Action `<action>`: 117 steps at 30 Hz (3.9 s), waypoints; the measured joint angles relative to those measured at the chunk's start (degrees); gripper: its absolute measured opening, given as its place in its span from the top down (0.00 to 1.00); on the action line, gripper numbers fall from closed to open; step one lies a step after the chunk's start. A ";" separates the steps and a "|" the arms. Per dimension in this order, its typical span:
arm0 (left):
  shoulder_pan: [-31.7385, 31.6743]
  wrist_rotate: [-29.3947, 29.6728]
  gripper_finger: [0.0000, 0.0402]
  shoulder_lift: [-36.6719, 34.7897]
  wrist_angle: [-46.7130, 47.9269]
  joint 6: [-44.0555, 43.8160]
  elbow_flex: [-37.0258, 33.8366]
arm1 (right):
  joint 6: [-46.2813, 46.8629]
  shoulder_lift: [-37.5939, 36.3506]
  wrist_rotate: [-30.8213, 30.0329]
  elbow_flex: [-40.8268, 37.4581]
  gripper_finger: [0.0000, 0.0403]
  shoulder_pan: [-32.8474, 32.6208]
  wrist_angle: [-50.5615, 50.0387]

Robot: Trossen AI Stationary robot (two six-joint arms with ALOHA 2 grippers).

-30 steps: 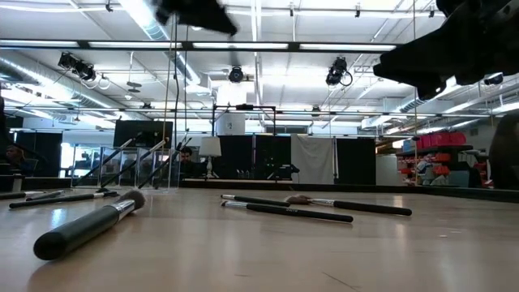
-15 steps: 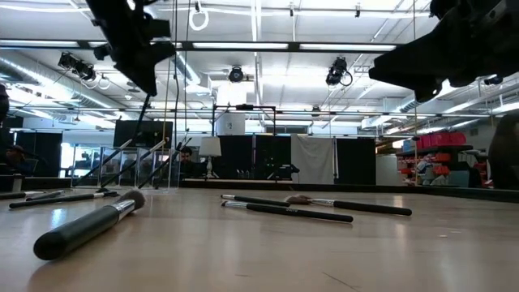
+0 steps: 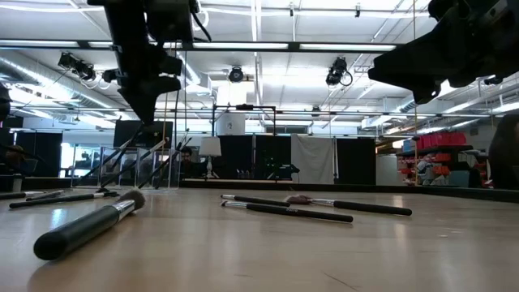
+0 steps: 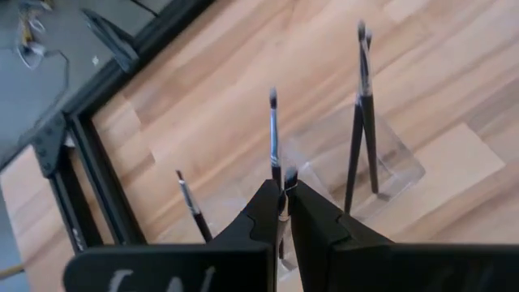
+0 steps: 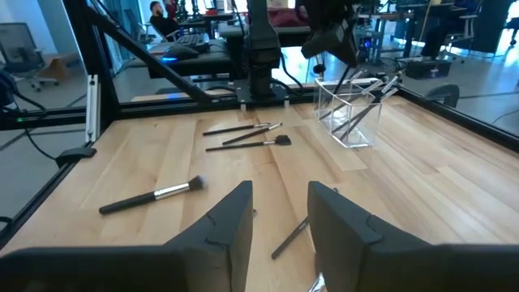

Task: Put items in baskets/containers
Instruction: Put the eyeshadow brush into the transparent organizer, then put the highlighter brush into the transparent organizer

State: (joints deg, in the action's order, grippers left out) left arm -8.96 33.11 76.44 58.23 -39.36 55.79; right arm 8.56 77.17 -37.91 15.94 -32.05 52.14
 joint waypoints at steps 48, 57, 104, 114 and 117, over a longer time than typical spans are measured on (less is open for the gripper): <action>25.35 18.43 0.72 7.94 -44.52 4.23 -0.75 | 13.53 4.02 9.45 0.54 0.69 4.95 -15.11; 28.47 23.67 0.73 20.57 -68.27 14.91 -0.95 | 12.22 17.68 14.01 10.82 0.52 8.86 -21.21; 28.28 16.77 0.73 25.92 -82.83 26.46 -0.90 | 3.38 4.74 14.32 -1.81 0.97 10.45 -17.27; 27.21 -5.89 0.73 26.39 -93.55 36.15 -0.87 | -6.34 -6.67 26.14 -9.85 0.97 3.70 16.86; 26.06 -12.63 0.73 28.50 -100.68 37.00 -0.87 | -9.10 -6.19 29.03 -8.88 0.97 3.58 19.53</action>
State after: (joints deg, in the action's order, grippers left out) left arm 17.10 20.48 104.95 -42.46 -2.37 54.92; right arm -0.54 70.98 -8.88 7.06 -28.47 71.67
